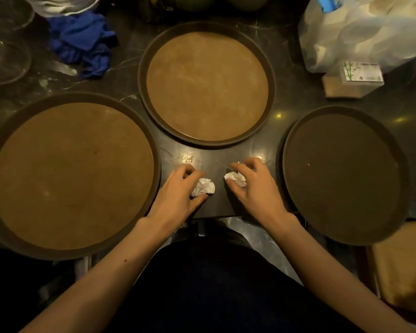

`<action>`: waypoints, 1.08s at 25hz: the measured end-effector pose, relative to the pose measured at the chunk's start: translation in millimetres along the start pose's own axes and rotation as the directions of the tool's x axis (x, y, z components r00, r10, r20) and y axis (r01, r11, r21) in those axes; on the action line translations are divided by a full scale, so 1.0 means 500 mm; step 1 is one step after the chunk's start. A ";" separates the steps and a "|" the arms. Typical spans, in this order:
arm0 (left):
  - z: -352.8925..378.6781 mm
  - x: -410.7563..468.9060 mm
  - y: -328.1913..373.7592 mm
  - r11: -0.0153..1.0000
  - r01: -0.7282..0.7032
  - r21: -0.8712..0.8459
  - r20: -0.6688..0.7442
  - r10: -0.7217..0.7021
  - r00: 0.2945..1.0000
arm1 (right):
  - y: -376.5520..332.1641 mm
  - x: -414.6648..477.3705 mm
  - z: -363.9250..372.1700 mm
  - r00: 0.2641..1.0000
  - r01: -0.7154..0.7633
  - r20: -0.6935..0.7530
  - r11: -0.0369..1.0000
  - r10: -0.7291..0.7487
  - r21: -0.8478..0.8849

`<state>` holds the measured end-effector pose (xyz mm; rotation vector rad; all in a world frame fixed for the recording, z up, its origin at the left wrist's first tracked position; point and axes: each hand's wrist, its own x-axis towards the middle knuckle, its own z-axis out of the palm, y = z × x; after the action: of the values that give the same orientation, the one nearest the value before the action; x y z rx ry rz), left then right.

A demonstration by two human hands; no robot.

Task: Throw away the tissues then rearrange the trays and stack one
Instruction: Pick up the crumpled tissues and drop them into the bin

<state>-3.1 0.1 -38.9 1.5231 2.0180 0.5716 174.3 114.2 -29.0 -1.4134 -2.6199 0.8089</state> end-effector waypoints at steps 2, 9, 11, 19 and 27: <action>0.010 -0.001 0.003 1.000 0.013 -0.006 -0.013 -0.013 1.000 | 0.005 -0.002 -0.001 1.000 0.016 0.018 1.000 -0.017 0.018; 0.029 -0.008 0.019 0.998 0.053 -0.024 -0.079 -0.055 0.995 | 0.016 -0.013 0.005 0.993 0.119 0.005 0.992 -0.119 0.051; 0.024 -0.008 0.021 0.998 0.060 -0.030 -0.088 -0.063 0.994 | 0.018 -0.011 0.004 0.991 0.135 -0.003 0.989 -0.135 0.056; -0.006 -0.033 0.029 0.990 -0.005 -0.138 -0.162 -0.018 0.987 | -0.006 -0.048 -0.008 0.976 0.160 -0.173 0.975 -0.133 0.155; -0.009 -0.068 0.057 0.987 -0.110 -0.118 -0.141 0.093 0.986 | -0.033 -0.136 -0.002 0.942 0.101 -0.336 0.963 -0.012 0.248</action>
<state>22.2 -25.2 -11.9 1.5552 1.9705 0.8470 201.7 53.5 -7.2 -1.2675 -2.1985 0.7949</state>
